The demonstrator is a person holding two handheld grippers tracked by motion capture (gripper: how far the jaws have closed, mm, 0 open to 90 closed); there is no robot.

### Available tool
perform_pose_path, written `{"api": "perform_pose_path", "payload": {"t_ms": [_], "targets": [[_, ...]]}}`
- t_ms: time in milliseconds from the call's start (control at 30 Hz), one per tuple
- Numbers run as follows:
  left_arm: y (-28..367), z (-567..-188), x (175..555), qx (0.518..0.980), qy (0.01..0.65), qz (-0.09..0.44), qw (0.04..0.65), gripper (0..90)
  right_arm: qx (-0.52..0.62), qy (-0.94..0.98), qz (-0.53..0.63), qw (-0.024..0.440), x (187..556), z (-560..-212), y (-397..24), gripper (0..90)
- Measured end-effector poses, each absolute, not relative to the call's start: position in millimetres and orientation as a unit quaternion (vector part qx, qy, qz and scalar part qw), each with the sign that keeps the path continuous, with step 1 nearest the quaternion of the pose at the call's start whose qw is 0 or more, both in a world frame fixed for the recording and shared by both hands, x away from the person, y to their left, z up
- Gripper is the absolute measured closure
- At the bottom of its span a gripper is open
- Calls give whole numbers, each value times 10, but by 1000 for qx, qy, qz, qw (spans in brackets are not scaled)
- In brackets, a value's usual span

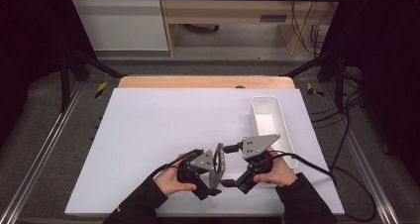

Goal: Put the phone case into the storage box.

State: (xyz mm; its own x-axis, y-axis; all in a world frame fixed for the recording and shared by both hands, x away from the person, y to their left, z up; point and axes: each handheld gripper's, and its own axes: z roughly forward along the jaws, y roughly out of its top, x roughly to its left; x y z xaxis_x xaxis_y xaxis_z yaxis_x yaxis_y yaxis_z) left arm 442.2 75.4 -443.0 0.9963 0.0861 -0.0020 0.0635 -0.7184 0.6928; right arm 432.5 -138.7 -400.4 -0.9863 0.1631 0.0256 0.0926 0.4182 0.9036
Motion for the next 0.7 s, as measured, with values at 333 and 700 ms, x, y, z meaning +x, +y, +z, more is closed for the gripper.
{"api": "perform_pose_path", "payload": {"t_ms": [333,700], "targets": [[721,-4437,4399,925,30,15,379,115,72,841,535,26,4322,-4011,-1380,64],[698,-4450,4377,927,23,17,374,115,67,841,537,17,4323,-4023,-1370,85]]}}
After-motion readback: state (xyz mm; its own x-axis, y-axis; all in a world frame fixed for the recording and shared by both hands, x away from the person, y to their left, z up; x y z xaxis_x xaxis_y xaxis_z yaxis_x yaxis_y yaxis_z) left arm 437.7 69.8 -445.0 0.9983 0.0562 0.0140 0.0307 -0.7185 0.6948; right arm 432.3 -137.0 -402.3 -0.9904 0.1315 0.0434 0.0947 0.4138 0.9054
